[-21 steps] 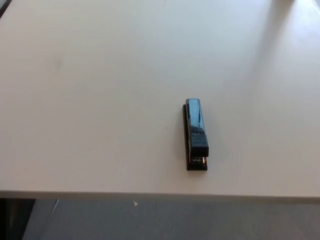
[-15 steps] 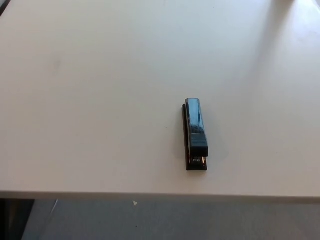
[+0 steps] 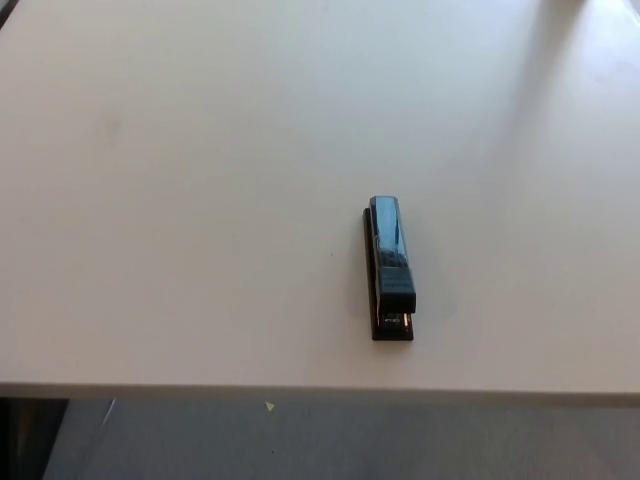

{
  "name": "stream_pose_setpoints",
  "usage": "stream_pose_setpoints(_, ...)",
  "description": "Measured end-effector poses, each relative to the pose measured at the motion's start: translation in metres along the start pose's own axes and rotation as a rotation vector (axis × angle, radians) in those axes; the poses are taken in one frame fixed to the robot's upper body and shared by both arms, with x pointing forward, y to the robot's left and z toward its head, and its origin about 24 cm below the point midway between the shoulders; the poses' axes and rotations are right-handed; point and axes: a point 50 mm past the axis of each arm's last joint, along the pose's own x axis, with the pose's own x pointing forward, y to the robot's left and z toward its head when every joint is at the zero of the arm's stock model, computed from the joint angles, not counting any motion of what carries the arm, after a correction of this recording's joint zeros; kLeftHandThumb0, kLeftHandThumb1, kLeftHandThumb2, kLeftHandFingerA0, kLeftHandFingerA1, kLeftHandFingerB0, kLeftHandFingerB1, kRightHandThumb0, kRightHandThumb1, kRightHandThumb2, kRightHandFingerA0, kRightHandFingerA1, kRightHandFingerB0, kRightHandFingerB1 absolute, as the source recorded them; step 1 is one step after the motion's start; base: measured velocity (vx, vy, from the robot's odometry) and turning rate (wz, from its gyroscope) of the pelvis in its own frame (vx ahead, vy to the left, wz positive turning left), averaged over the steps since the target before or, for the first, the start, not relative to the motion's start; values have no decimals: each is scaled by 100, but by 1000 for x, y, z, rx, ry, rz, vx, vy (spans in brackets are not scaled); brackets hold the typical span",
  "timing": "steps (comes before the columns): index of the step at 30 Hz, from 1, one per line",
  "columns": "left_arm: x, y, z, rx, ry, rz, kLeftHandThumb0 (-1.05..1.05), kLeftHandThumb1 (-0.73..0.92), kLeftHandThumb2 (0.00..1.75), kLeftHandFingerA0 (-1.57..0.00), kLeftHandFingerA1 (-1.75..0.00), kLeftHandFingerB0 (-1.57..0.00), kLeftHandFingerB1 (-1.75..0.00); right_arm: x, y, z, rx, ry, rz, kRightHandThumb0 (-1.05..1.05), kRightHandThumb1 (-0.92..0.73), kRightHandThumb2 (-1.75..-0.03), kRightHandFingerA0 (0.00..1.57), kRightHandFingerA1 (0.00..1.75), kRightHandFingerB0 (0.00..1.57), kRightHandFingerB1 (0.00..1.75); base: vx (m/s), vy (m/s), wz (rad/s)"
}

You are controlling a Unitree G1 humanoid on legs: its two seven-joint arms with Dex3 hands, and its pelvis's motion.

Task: The robot uses its right hand to press on the stapler that is in the middle of the desk

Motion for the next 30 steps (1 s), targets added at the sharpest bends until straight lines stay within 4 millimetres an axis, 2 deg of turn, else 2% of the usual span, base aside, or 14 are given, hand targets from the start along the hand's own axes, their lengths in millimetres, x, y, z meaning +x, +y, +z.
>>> stream_pose_setpoints(2, 1, 0, 0, -12, -1, 3, -62, 87, 107, 0, -28, 0, -23, 4, -7, 4, 34, -4, -40, -6, -90, -69, 86, 158, 53, 121, 0, 0, 0)
stream_pose_setpoints(3, 1, 0, 1, -14, -5, 3, -53, 92, 89, 0, -21, 0, -13, 4, -11, 5, 49, -4, -60, -9, -89, -70, 88, 149, 51, 119, 0, 0, 0)
stream_pose_setpoints(4, 1, 1, 2, -17, -11, 3, -64, 87, 109, 0, -27, 0, -23, 4, -17, 5, 63, -1, -83, -11, -89, -72, 94, 135, 52, 113, 0, 0, 0)
stream_pose_setpoints(5, 1, 1, 3, -21, -15, 2, -54, 92, 88, 0, -20, 0, -14, 5, -22, 5, 68, 2, -102, -8, -89, -72, 95, 125, 48, 114, 0, 0, 0)
stream_pose_setpoints(7, 2, 1, 5, -28, -22, 1, -52, 92, 89, 0, -16, 0, -12, 5, -32, 6, 75, -1, -135, -7, -85, -73, 102, 107, 55, 116, 0, 0, 0)
stream_pose_setpoints(8, 3, 0, 6, -30, -27, -1, -52, 92, 89, 0, -16, 0, -12, 5, -37, 7, 79, -3, -150, -7, -85, -73, 102, 107, 55, 116, 0, 0, 0)
stream_pose_setpoints(9, 3, 0, 7, -34, -34, -2, -65, 90, 111, 0, -26, 0, -22, 5, -42, 8, 86, -8, -171, -10, -83, -71, 108, 100, 60, 106, 0, 0, 0)
stream_pose_setpoints(12, 4, 0, 8, -37, -43, -8, -65, 89, 109, 0, -26, 0, -22, 5, -55, 11, 84, -15, -228, -9, -86, -65, 114, 82, 65, 97, 0, 0, 0)
stream_pose_setpoints(15, 5, -1, 10, -38, -49, -12, -63, 92, 112, 0, -28, 0, -23, 5, -61, 13, 81, -20, -281, -11, -87, -64, 109, 91, 64, 92, 0, 0, 0)
stream_pose_setpoints(22, 8, -1, 15, -46, -61, -14, -61, 91, 111, 0, -28, 0, -22, 0, -100, 23, 119, -62, -492, -12, -84, -65, 112, 82, 65, 96, 0, 0, 0)
stream_pose_setpoints(24, 8, -2, 16, -44, -65, -14, -61, 91, 109, 0, -26, 0, -21, -4, -114, 26, 138, -80, -561, -13, -83, -65, 113, 79, 68, 86, 0, 0, 0)
stream_pose_setpoints(25, 9, -2, 16, -43, -66, -13, -61, 90, 109, 0, -26, 0, -22, -6, -122, 28, 153, -90, -598, -17, -83, -65, 113, 83, 70, 71, 0, 0, 0)
stream_pose_setpoints(29, 9, -1, 17, -40, -70, -9, -62, 91, 111, 0, -27, 0, -22, -12, -148, 40, 225, -156, -720, -19, -82, -64, 111, 88, 68, 85, 0, 0, 0)
stream_pose_setpoints(30, 9, -1, 18, -38, -71, -10, -61, 91, 110, 0, -27, 0, -22, -14, -154, 45, 249, -182, -747, -17, -82, -65, 114, 79, 66, 90, 0, 0, 0)
